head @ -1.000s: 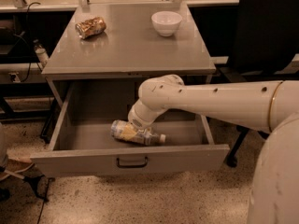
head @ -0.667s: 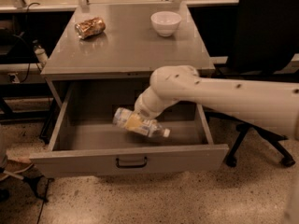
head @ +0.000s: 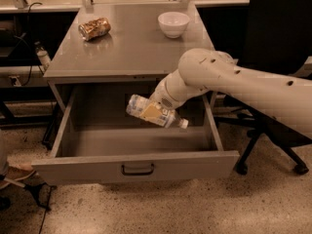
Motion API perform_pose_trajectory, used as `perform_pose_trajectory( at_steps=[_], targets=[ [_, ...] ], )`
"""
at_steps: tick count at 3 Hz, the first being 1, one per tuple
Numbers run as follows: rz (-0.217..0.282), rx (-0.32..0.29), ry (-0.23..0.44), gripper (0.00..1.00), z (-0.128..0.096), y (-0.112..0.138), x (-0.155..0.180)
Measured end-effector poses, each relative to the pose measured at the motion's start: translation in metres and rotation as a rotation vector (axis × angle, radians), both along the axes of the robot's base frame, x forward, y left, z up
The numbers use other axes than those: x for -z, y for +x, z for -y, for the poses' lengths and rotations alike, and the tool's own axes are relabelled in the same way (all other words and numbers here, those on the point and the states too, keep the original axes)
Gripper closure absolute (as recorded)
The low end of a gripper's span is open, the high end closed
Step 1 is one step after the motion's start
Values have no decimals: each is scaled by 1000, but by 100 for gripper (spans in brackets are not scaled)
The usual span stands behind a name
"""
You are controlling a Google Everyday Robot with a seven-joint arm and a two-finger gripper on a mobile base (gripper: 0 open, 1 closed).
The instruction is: Pick blue plastic bottle from top drawer and place on counter
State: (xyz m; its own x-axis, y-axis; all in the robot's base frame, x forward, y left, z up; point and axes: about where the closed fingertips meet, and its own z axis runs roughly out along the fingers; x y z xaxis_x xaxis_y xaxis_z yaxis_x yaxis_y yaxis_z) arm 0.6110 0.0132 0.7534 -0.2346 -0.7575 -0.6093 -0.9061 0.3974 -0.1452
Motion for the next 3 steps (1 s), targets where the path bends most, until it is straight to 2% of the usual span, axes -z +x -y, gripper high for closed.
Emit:
perform_pose_trajectory(
  at_steps=[1,2,3],
  targets=[
    [16,5,-16,100,6,10,-10],
    [84,40,-55,100,27,36,-41],
    [246,76,-130,100,54,64,-110]
  ],
)
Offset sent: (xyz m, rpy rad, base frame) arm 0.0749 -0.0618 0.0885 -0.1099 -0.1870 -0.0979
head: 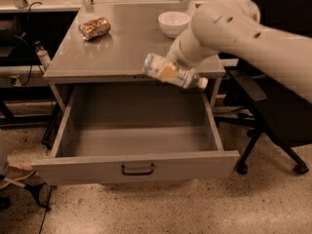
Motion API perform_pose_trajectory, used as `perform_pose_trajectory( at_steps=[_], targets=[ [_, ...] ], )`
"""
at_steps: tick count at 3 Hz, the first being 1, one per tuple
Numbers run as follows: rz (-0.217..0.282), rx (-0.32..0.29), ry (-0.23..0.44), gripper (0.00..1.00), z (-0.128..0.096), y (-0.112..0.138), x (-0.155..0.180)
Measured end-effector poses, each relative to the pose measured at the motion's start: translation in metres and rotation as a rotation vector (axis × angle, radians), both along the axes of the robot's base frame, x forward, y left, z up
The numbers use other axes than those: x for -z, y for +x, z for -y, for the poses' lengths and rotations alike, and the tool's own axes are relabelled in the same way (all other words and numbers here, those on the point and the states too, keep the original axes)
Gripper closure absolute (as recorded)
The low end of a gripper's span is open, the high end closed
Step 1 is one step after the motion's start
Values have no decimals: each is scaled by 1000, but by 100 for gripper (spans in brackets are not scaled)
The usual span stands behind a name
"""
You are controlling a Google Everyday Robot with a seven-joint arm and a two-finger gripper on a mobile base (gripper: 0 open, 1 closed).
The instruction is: Pick blue plastic bottle from top drawer and place on counter
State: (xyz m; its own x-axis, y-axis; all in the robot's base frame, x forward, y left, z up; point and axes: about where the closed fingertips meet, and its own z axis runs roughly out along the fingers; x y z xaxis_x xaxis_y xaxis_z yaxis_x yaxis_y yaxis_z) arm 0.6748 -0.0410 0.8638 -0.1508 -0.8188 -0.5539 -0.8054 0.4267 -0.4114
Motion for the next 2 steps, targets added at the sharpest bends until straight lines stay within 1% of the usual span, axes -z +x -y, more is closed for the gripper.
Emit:
perform_pose_trajectory(
  at_steps=[1,2],
  targets=[
    [118,11,-57,100,14,11,-51],
    [119,12,-55,100,13,13,-52]
  ],
)
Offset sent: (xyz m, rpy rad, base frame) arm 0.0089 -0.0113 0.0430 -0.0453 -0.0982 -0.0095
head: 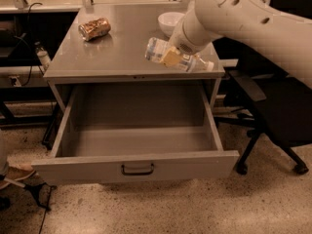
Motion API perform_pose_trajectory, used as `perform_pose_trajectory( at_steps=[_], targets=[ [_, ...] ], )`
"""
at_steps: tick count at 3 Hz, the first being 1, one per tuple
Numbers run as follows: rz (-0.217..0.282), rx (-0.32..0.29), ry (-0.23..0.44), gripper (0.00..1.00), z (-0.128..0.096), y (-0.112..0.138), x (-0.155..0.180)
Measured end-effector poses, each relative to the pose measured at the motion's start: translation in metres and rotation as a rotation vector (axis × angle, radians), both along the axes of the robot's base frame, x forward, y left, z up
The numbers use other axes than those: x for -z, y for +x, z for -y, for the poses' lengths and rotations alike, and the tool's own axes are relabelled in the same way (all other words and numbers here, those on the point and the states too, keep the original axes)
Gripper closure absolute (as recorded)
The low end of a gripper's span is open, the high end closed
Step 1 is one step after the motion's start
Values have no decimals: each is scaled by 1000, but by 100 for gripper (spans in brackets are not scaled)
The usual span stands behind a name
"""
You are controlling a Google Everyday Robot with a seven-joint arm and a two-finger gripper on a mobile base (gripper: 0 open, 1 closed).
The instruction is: Pick blue plastic bottle from top drawer and place on counter
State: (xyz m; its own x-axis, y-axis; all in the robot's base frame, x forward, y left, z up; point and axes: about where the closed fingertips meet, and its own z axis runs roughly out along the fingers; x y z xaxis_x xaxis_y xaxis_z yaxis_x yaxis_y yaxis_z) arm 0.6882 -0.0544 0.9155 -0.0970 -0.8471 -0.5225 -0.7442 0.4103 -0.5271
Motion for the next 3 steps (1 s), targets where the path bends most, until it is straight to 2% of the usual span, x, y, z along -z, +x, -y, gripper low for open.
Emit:
perform_pose_trajectory(
  at_steps=[2,3],
  targets=[
    [-21,22,28,100,-7,87,3],
    [-87,51,39,100,-8,122,20]
  ],
)
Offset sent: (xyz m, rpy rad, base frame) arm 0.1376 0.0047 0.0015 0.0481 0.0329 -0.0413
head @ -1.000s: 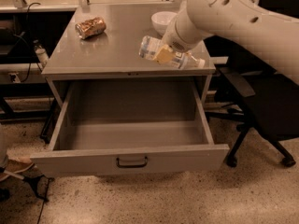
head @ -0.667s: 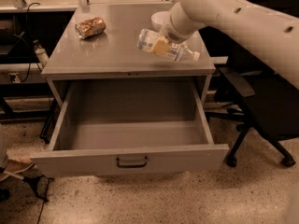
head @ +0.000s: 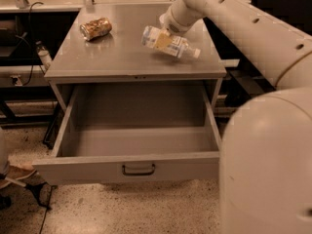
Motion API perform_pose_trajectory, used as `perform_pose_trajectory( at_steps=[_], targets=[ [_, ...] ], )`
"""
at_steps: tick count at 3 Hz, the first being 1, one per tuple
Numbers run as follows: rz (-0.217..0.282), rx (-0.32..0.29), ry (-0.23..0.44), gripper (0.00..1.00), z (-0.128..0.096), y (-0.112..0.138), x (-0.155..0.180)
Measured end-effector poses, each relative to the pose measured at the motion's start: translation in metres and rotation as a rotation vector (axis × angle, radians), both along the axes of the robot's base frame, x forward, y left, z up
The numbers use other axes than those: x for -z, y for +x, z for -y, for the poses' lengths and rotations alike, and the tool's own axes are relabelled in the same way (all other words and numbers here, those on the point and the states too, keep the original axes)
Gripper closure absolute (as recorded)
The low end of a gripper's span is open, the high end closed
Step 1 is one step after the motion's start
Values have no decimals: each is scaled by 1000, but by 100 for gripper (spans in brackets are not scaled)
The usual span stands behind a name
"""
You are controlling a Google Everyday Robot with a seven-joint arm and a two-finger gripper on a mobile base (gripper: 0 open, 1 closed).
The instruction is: Pick blue plastic bottle from top drawer and place on counter
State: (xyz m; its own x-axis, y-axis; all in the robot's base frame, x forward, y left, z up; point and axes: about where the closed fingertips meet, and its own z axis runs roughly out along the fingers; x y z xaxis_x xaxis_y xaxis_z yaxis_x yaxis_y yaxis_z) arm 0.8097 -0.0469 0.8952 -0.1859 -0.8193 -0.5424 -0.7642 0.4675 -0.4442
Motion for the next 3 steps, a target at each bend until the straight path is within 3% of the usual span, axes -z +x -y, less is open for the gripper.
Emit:
perform_pose_trajectory(
  at_steps=[1,2,3],
  targets=[
    [-48,36,3,86,5,18,15],
    [-78,63,9,62,10,27,22],
    [-69,79,12,31,14,30,14]
  ],
)
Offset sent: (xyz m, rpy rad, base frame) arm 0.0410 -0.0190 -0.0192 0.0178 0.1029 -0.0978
